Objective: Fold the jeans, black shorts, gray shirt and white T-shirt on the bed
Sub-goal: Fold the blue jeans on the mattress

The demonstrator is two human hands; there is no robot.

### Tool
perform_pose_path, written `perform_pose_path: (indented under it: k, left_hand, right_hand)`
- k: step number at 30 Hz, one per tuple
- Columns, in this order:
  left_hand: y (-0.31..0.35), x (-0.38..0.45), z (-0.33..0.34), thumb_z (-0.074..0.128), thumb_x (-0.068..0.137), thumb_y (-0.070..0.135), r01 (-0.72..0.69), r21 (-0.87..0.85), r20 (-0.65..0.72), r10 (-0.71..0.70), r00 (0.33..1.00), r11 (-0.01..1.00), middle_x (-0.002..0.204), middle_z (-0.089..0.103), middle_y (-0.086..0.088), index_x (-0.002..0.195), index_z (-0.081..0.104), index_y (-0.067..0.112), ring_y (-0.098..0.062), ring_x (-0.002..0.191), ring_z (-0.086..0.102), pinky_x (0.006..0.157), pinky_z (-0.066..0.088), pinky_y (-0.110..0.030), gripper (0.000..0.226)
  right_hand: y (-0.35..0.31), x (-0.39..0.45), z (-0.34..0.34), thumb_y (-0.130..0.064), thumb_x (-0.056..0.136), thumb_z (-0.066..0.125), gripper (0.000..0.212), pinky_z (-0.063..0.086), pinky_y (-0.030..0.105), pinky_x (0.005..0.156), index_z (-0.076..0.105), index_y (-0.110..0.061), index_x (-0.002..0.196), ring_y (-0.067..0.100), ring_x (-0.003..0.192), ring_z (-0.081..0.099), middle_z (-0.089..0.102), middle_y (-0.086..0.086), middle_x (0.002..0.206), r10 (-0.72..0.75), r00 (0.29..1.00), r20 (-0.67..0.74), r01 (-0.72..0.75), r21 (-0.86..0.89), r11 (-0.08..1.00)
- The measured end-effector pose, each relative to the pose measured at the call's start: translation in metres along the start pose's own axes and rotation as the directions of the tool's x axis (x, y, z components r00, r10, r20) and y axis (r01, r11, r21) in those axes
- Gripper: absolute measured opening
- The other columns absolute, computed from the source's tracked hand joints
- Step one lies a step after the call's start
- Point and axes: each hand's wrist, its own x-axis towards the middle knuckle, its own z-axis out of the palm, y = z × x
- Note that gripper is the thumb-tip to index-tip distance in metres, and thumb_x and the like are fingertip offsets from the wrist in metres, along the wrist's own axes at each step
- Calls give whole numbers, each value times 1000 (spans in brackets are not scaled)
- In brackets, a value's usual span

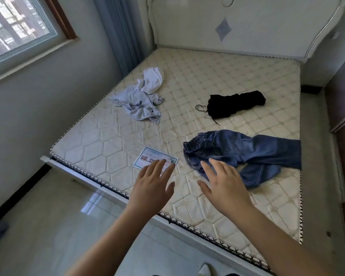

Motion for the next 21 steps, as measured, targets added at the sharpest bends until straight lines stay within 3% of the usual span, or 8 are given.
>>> perform_pose_path:
  k: [5,9,16,21]
  left_hand:
    - [-25,47,25,42,98,46,-78,-29,53,79,995,997,157,31,-5,150,34,26,-26,146,27,118,20,-42,57]
    - [-51,87,43,40,99,45,-142,-54,95,147,985,988,158,28,-8,151,33,25,-27,147,24,118,20,-43,57]
    - [-115,162,71,69,85,32,-299,-108,58,306,950,948,131,60,-11,133,58,16,-30,120,58,98,47,-44,51]
    - [-166,201,102,74,80,23,-338,-162,39,349,937,927,121,63,-11,131,60,13,-31,108,63,86,53,-45,53]
  right_hand:
    - [8,39,17,-51,99,34,61,25,40,114,31,-19,152,25,140,32,33,7,155,71,996,60,-70,-13,997]
    - [6,69,34,-52,100,32,62,23,39,114,26,-22,153,23,141,29,28,5,157,154,984,85,-152,-26,988]
    - [-27,131,61,-48,98,41,58,32,41,110,38,-19,148,24,134,41,39,5,150,327,938,117,-323,-58,945]
    - [-42,177,83,-44,97,47,57,36,42,104,42,-15,146,26,130,45,44,6,145,378,913,151,-369,-84,925]
